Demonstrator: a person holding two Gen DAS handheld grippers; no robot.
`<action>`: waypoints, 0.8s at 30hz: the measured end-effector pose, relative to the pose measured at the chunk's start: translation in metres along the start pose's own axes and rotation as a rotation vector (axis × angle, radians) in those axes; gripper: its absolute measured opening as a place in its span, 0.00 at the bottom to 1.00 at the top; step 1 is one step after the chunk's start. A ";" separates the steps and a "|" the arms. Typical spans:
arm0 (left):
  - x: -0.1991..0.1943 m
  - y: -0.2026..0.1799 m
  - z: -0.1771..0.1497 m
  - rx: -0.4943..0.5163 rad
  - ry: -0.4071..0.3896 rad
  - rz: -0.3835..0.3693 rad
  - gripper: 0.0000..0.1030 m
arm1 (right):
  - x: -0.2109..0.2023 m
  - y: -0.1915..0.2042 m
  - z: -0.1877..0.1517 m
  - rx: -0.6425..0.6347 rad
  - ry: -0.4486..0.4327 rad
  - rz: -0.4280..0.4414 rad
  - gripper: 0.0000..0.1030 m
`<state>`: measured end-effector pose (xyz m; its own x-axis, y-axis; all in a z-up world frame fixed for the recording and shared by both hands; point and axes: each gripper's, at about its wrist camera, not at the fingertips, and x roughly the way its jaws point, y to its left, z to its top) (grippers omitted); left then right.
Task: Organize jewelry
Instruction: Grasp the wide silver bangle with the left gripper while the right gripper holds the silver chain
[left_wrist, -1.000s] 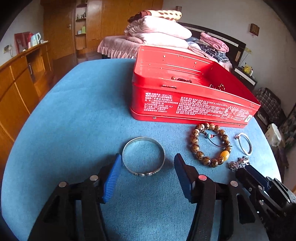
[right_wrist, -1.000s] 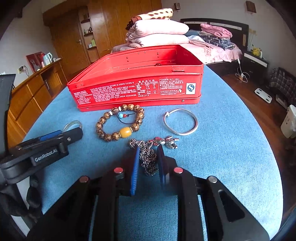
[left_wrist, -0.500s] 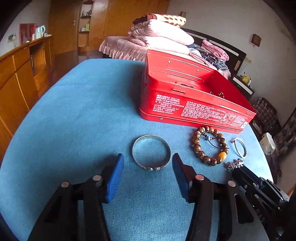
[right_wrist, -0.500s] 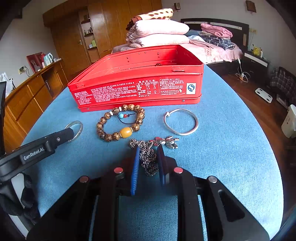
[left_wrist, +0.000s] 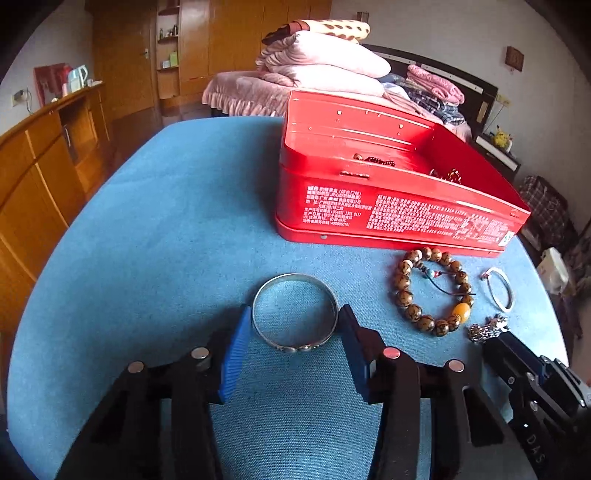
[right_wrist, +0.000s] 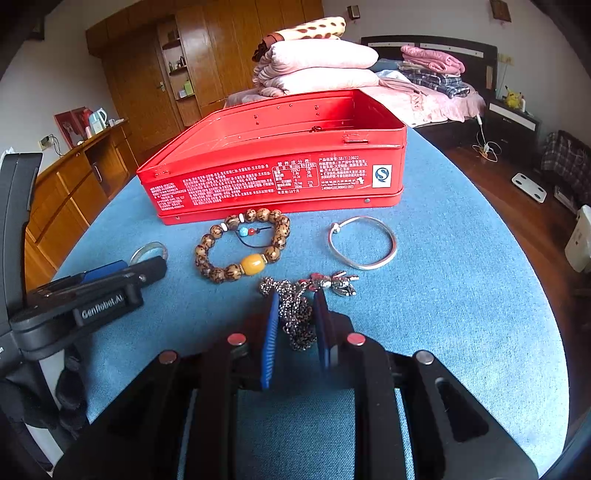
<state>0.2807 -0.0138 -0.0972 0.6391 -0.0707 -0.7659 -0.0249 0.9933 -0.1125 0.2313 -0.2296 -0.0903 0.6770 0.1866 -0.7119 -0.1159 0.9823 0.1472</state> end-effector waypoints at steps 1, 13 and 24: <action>-0.001 0.001 -0.001 -0.005 -0.003 -0.007 0.46 | 0.000 0.000 0.000 0.000 0.000 0.000 0.18; -0.022 -0.006 -0.028 0.013 -0.049 -0.029 0.46 | -0.008 0.004 -0.003 -0.014 -0.031 -0.022 0.16; -0.031 -0.014 -0.038 0.035 -0.064 -0.061 0.46 | -0.012 0.005 -0.006 -0.013 -0.018 -0.027 0.16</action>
<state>0.2317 -0.0286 -0.0960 0.6865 -0.1263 -0.7161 0.0418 0.9900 -0.1346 0.2181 -0.2268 -0.0853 0.6934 0.1594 -0.7027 -0.1066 0.9872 0.1187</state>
